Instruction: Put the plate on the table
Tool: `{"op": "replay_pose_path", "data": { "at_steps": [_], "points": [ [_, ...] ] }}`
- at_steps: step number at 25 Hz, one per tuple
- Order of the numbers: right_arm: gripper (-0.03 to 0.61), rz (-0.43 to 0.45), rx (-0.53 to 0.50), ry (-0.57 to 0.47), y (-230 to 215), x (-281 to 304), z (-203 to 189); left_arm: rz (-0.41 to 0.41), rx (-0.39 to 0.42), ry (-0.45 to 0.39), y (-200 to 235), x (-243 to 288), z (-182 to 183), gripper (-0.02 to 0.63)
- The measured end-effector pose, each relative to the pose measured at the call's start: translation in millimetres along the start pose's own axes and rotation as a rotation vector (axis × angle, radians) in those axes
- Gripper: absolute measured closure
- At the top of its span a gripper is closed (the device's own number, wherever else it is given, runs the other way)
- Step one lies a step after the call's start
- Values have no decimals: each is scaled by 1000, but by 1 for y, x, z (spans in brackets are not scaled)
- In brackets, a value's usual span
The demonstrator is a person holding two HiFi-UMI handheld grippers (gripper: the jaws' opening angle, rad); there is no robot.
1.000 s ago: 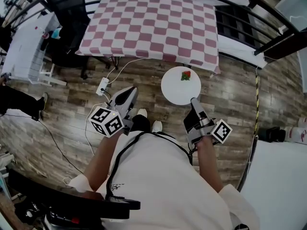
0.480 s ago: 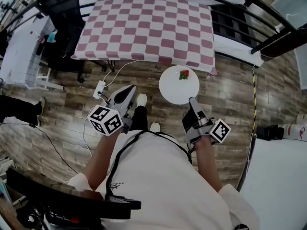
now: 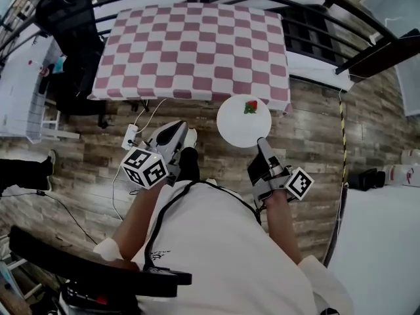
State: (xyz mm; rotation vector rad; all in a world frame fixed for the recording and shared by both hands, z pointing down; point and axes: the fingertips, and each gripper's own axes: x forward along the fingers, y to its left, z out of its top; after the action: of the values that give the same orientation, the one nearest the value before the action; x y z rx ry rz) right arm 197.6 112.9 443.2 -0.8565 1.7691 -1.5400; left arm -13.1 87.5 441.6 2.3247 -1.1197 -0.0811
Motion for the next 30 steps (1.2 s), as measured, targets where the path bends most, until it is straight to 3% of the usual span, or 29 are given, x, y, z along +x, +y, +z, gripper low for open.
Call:
{"op": "replay_pose_path", "data": {
  "at_steps": [12,30],
  "points": [
    [555,11,-25,-52,3,116,50,-81,30,33,75,91,75,607],
    [554,-23,-16,-147,-7,260,101,-178,24,112,181,187,155,607]
  ]
}}
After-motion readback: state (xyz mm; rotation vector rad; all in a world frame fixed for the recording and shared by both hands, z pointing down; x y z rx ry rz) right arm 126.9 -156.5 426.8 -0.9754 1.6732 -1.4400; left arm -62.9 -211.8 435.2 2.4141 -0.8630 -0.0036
